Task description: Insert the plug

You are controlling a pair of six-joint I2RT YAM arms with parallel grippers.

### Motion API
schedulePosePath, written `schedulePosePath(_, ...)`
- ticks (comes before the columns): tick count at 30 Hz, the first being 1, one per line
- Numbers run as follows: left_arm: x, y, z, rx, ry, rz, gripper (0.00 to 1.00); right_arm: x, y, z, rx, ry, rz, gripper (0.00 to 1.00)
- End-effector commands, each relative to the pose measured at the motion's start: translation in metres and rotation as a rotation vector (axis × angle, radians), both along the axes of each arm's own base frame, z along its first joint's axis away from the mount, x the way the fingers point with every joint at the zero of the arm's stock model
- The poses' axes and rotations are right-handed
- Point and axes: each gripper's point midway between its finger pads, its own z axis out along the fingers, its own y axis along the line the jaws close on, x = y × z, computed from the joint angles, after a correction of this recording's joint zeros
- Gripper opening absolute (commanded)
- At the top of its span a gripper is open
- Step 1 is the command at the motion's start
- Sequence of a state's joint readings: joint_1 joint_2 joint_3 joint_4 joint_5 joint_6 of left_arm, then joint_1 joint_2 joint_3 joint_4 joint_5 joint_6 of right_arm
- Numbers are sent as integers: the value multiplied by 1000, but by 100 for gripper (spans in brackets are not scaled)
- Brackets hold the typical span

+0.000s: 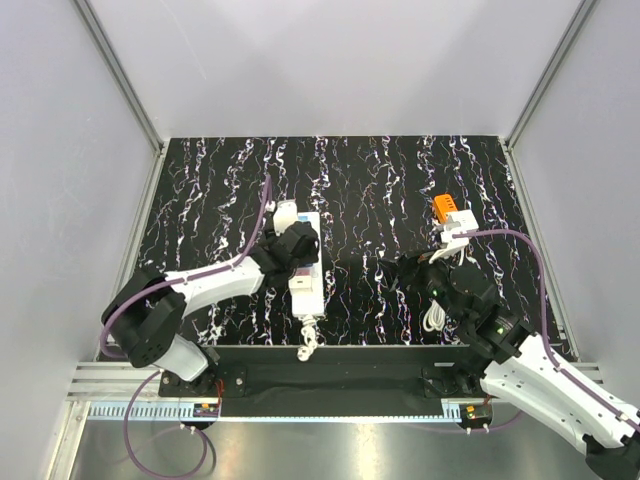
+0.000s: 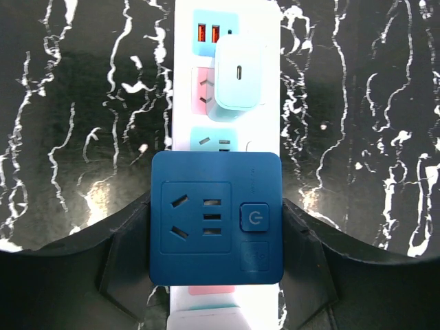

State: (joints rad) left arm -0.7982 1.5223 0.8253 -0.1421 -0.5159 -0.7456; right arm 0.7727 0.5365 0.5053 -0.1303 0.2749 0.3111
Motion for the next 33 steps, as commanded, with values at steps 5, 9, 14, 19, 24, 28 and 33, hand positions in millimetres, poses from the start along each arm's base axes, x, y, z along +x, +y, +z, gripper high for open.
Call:
schedulePosePath(5,-117,40,-121,242,572,-128,0,-1,-9,1,7,-6,-41,100)
schedulePosePath(9,-122,37,-129,286,601,-157,0,4,-11,1,-5,-2,-64,100)
schedulePosePath(14,-131,35,-136,306,621,-177,0,8,-6,-2,-14,24,-66,100)
schedulePosePath(19,-142,32,-140,320,638,-213,0,8,8,-20,40,154,-64,87)
schedulePosePath(24,-150,30,-147,330,658,-228,0,2,32,-38,83,282,-1,58)
schedulePosePath(28,-150,29,-145,327,659,-229,0,-1,35,-38,97,288,18,56)
schedulePosePath(33,-140,28,-122,357,634,-228,37,-2,24,-19,123,219,-3,68)
